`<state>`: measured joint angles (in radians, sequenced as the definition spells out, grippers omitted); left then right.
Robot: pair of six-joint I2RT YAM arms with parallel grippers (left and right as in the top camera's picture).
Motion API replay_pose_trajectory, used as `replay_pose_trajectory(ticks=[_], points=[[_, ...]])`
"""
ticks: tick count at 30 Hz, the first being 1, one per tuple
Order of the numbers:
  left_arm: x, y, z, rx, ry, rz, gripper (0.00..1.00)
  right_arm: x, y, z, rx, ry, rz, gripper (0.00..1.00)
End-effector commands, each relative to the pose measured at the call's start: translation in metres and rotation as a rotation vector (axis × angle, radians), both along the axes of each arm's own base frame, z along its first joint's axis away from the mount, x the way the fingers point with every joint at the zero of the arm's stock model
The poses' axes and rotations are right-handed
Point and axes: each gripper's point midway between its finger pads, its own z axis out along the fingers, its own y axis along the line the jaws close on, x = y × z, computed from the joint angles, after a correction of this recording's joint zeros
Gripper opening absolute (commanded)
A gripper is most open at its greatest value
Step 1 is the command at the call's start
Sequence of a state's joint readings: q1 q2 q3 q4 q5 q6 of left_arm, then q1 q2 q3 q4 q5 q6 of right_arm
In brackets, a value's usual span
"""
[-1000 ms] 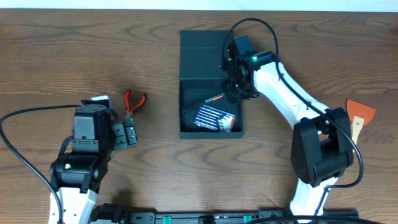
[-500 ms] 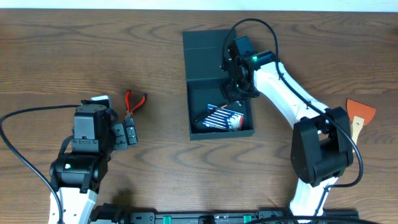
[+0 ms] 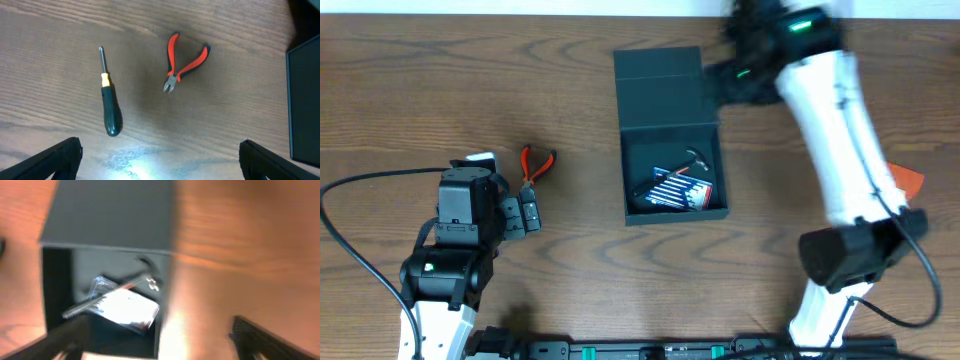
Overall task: Pack container
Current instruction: 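Move the right gripper to the orange scraper's wooden handle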
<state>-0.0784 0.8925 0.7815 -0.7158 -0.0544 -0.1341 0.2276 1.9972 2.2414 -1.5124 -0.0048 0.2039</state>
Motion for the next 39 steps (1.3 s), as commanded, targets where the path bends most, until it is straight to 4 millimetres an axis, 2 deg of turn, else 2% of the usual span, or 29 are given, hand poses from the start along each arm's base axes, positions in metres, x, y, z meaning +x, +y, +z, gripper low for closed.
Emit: replay_pose_trajectory(ticks=[1,4,7,10,13,15,17,23,24,29,34,39], points=[[0.003,0.003,0.007,0.008,-0.016,0.011,0.99,-0.002,-0.091,0.04,-0.001,-0.06,-0.413,0.99],[0.003,0.003,0.007,0.008,-0.017,0.011,0.99,-0.021,-0.159,0.047,0.007,-0.029,-0.598,0.99],[0.003,0.003,0.007,0.008,-0.017,0.011,0.99,-0.033,-0.203,0.043,0.057,-0.008,-0.654,0.99],[0.004,0.003,0.008,0.007,-0.023,0.011,0.99,-0.051,-0.242,0.035,0.057,0.027,-0.741,0.99],[0.006,0.003,0.01,0.006,-0.034,0.011,0.99,-0.082,-0.263,0.026,0.058,0.078,-0.791,0.99],[0.007,0.003,0.01,0.006,-0.039,0.011,0.99,-0.101,-0.268,0.024,0.054,0.103,-0.808,0.99],[0.007,0.003,0.01,0.006,-0.039,0.011,0.99,-0.13,-0.268,0.021,0.055,0.135,-0.834,0.99],[0.007,0.003,0.01,0.005,-0.039,0.011,0.99,-0.206,-0.251,0.006,0.003,0.195,-0.868,0.99],[0.007,0.003,0.01,0.005,-0.039,0.011,0.99,-0.213,-0.25,0.001,-0.016,0.193,-0.861,0.99],[0.007,0.003,0.01,0.005,-0.038,0.011,0.99,-0.216,-0.252,-0.035,-0.058,0.145,-0.749,0.99],[0.007,0.003,0.01,0.005,-0.038,0.011,0.99,-0.207,-0.272,-0.08,-0.078,0.148,-0.698,0.99],[0.006,0.003,0.01,0.005,-0.034,0.011,0.99,-0.196,-0.29,-0.099,-0.076,0.151,-0.727,0.99]])
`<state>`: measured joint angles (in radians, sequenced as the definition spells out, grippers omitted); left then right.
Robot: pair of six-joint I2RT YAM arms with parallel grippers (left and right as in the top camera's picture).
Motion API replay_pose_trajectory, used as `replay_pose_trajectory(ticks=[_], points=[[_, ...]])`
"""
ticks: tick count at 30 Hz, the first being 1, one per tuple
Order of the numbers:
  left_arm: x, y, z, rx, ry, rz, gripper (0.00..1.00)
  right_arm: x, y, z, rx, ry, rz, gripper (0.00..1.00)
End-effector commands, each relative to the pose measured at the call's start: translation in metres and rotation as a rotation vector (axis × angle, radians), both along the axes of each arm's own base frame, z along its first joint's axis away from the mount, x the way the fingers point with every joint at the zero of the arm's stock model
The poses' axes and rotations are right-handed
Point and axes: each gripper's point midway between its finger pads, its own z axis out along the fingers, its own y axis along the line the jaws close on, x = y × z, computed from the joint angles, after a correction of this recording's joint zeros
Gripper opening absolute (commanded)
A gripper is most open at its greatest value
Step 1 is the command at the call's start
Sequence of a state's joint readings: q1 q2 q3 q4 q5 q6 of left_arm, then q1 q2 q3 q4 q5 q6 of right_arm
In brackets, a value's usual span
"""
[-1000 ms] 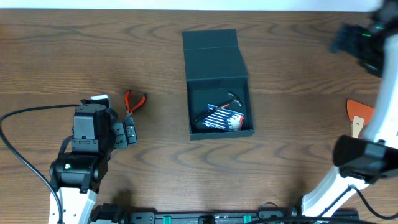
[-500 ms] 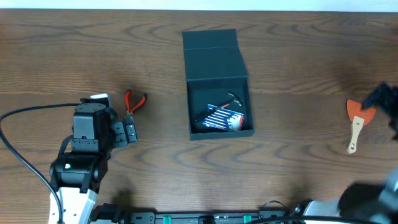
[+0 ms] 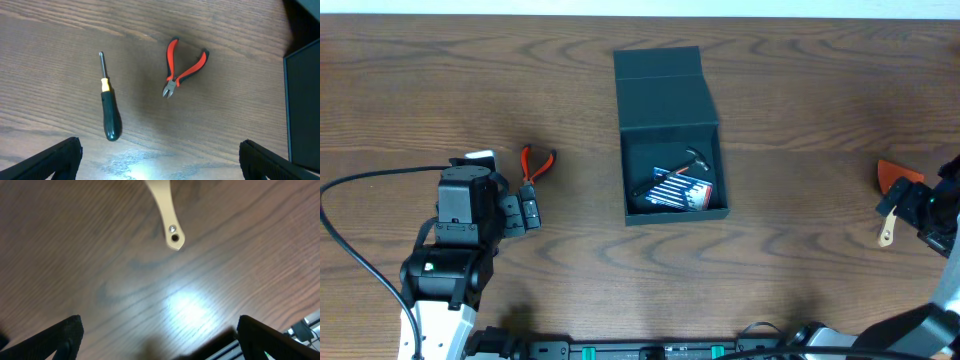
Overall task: Pack container
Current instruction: 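Move the right gripper to the orange scraper's wooden handle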
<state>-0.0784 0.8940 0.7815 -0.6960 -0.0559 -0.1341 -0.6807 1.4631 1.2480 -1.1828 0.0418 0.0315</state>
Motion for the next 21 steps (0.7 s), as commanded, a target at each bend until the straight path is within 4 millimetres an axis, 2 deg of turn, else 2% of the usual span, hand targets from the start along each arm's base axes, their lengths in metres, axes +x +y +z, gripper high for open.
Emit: replay_pose_trajectory(ticks=[1,7,15,21], points=[[0.002,0.003,0.007,0.006,-0.014,0.01,0.99,0.002,-0.009,-0.004,-0.019,0.006,0.024,0.99],[0.001,0.003,0.006,0.006,-0.011,0.01,0.99,0.024,-0.028,-0.021,-0.045,-0.019,0.023,0.99],[0.002,0.003,0.006,0.006,-0.012,0.01,0.99,0.029,-0.036,-0.082,0.041,0.104,0.053,0.99],[0.001,0.003,0.006,0.006,-0.011,0.01,0.99,0.035,-0.042,-0.109,0.059,0.126,0.064,0.99]])
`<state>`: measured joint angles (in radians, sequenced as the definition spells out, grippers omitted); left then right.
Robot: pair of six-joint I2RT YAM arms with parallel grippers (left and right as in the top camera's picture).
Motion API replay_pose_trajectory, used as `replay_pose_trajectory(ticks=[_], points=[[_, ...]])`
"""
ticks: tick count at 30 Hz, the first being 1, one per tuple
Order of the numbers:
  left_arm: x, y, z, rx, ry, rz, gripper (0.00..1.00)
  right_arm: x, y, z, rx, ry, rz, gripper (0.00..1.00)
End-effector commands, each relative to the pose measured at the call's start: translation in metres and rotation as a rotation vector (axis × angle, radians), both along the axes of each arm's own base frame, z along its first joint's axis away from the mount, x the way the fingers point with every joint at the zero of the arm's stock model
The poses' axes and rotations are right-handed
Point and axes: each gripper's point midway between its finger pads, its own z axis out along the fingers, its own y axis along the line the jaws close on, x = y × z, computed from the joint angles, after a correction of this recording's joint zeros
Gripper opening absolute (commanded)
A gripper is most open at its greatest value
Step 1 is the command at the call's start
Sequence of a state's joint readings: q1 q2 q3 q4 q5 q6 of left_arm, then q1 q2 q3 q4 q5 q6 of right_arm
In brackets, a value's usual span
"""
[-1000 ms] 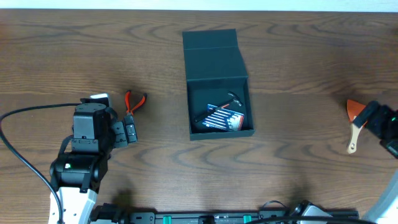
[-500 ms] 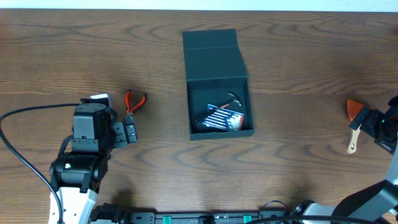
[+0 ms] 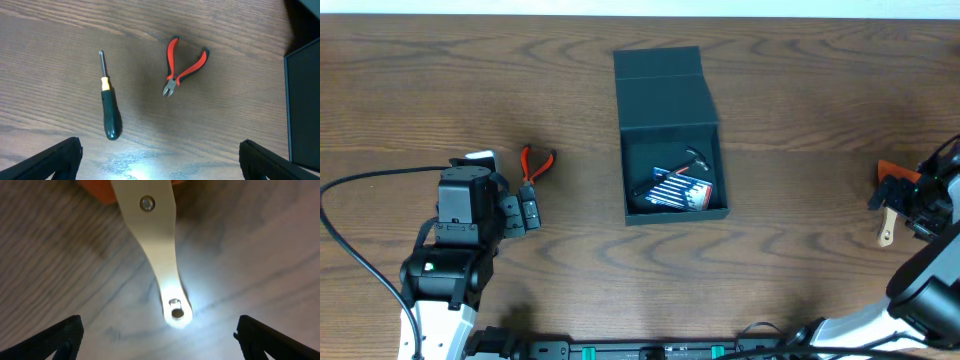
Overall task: Pack container
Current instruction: 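Move the right gripper to the orange scraper's wooden handle, then grasp the scraper handle with the right gripper and lift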
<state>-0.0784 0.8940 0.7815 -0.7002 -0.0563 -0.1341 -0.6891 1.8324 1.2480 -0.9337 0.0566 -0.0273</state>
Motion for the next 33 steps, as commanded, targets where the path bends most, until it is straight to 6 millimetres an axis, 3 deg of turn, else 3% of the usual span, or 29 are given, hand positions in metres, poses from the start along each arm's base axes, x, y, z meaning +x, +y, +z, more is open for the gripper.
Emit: replay_pose_trajectory(ticks=[1,9,17,33], points=[[0.002,0.003,0.007,0.005,-0.016,0.01,0.99,-0.001,-0.006,-0.01,-0.001,0.017,0.024,0.99],[0.002,0.003,0.007,0.005,-0.016,0.01,0.99,0.015,-0.003,-0.022,0.038,-0.045,0.103,0.98],[0.002,0.003,0.007,0.005,-0.016,0.01,0.99,0.024,-0.01,-0.022,0.009,-0.076,0.104,0.97],[0.002,0.003,0.007,0.005,-0.016,0.01,0.99,0.023,-0.009,-0.036,0.024,-0.066,0.121,0.97]])
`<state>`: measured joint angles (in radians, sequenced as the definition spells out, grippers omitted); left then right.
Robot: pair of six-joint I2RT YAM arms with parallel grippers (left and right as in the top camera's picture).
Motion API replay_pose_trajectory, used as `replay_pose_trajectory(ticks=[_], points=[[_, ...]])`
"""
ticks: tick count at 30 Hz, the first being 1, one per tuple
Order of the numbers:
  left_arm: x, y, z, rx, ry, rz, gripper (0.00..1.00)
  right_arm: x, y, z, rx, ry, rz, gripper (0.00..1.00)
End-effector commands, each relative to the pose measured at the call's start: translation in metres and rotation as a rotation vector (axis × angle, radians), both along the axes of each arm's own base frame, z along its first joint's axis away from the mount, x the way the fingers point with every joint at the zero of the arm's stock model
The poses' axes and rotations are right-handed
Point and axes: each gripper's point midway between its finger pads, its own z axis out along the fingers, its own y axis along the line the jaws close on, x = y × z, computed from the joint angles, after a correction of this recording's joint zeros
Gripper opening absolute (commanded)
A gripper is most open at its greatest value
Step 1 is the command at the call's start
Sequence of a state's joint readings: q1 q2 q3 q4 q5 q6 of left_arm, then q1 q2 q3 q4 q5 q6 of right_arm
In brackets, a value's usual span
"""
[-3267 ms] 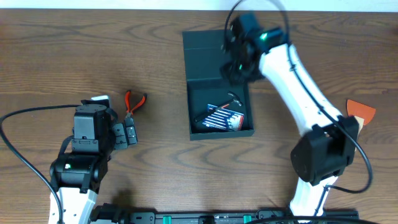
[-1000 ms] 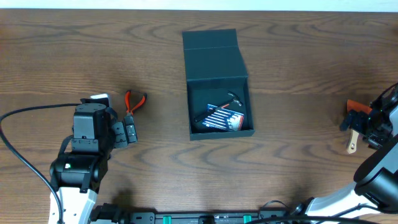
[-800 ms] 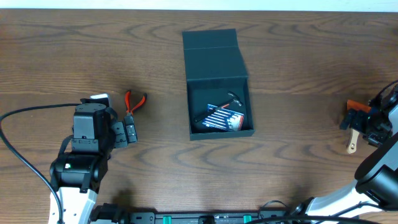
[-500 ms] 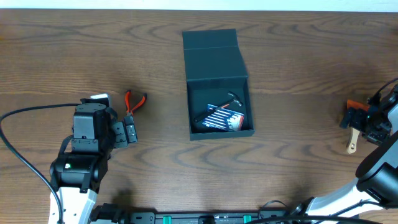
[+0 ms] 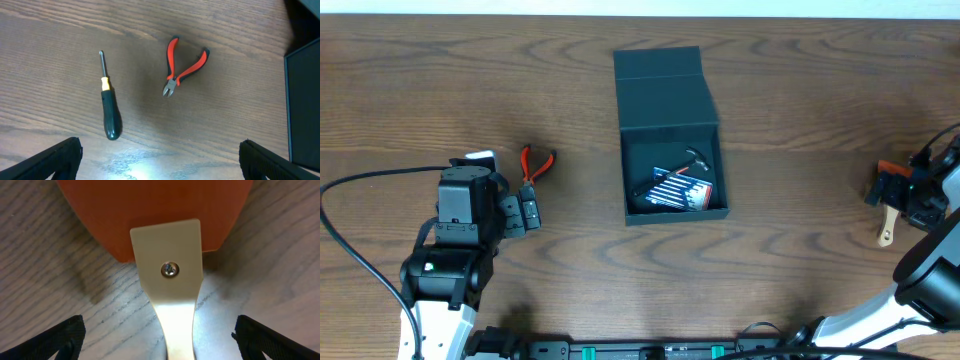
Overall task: Pack container
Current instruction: 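Grasp the scraper handle with the right gripper and lift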
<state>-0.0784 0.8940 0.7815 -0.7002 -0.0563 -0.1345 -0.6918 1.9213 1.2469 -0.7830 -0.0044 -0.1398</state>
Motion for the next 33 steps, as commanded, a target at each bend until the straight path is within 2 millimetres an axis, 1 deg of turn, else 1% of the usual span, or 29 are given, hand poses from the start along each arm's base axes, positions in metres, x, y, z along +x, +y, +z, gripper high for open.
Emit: replay_pose_trajectory(ticks=[1,6,9,17,21,25,27,31,33], points=[[0.002,0.003,0.007,0.006,-0.016,0.009,0.99,-0.005,0.002,-0.01,0.021,0.01,0.008,0.97],[0.002,0.003,0.007,0.005,-0.016,0.009,0.99,-0.005,0.003,-0.014,0.017,0.004,0.008,0.97],[0.002,0.003,0.007,0.005,-0.016,0.009,0.99,-0.007,0.005,-0.02,0.016,0.003,0.008,0.97],[0.002,0.003,0.007,0.006,-0.016,0.009,0.99,-0.009,0.02,-0.037,0.064,-0.039,0.015,0.97],[0.002,0.003,0.007,0.005,-0.016,0.009,0.99,-0.012,0.023,-0.042,0.068,-0.034,0.012,0.97],[0.002,0.003,0.007,0.006,-0.016,0.009,0.99,-0.013,0.024,-0.042,0.071,-0.032,0.01,0.92],[0.002,0.003,0.007,0.006,-0.016,0.009,0.99,-0.013,0.024,-0.042,0.072,-0.031,0.01,0.88],[0.002,0.003,0.007,0.006,-0.015,0.009,0.99,-0.014,0.025,-0.042,0.076,-0.025,0.01,0.75],[0.002,0.003,0.007,0.006,-0.015,0.009,0.99,-0.014,0.025,-0.042,0.077,-0.024,0.01,0.7]])
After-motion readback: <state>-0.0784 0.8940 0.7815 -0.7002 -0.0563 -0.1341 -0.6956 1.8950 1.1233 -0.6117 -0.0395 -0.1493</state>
